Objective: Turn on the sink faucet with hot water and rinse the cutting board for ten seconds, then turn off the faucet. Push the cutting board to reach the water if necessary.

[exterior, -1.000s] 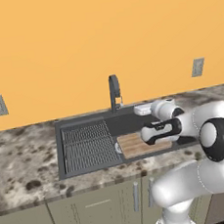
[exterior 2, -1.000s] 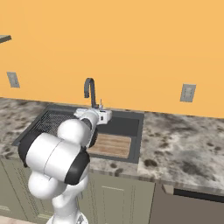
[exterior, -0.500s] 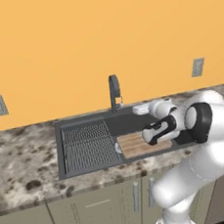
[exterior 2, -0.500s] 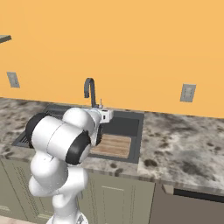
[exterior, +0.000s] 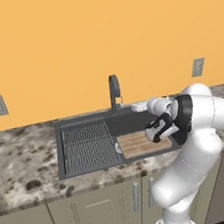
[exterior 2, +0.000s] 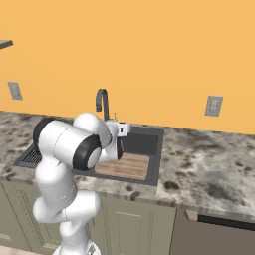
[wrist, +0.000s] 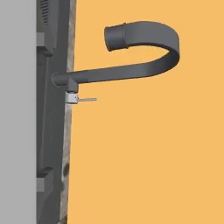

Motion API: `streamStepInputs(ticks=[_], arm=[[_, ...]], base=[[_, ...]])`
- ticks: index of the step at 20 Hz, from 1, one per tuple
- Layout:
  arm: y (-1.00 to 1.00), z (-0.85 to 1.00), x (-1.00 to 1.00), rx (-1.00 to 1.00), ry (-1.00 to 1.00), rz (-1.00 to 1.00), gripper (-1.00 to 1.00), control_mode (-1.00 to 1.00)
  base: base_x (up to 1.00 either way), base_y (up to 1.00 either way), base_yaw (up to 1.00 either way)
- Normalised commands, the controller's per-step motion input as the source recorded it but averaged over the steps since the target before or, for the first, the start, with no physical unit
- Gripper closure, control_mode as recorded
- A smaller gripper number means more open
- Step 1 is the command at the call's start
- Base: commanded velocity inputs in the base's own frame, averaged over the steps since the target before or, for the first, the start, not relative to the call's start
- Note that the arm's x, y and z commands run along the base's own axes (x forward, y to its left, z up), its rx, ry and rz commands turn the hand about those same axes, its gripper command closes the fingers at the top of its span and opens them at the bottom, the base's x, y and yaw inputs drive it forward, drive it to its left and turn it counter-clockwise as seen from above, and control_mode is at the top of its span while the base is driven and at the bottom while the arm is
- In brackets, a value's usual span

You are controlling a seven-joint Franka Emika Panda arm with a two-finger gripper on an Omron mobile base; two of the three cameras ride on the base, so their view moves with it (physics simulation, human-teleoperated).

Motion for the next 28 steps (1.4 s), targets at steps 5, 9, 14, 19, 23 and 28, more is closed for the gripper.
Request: streamStepInputs(ticks=[5,9,14,19,23,28], arm=[[0.0,-0.26,0.23,0.0,0.0,0.0,-1.0,-1.0],[0.0,-0.32,0.15,0.0,0.0,0.0,-1.0,-1.0],[0.0,-0.3,0.17,0.0,-0.04,0.0,-1.0,-1.0],[0.0,-0.26,0.12,0.02,-0.12,0.0,-1.0,-1.0],[0.0,-0.34,0.13,0.02,-0.11,0.0,-1.0,-1.0],[0.0,-0.33,0.17,0.01,-0.09,0.0,-1.0,-1.0]], base=[[0.0,0.0,0.0],[0.0,0.0,0.0],[0.0,0.0,0.0],[0.0,0.0,0.0],[0.0,0.0,0.0],[0.0,0.0,0.0]])
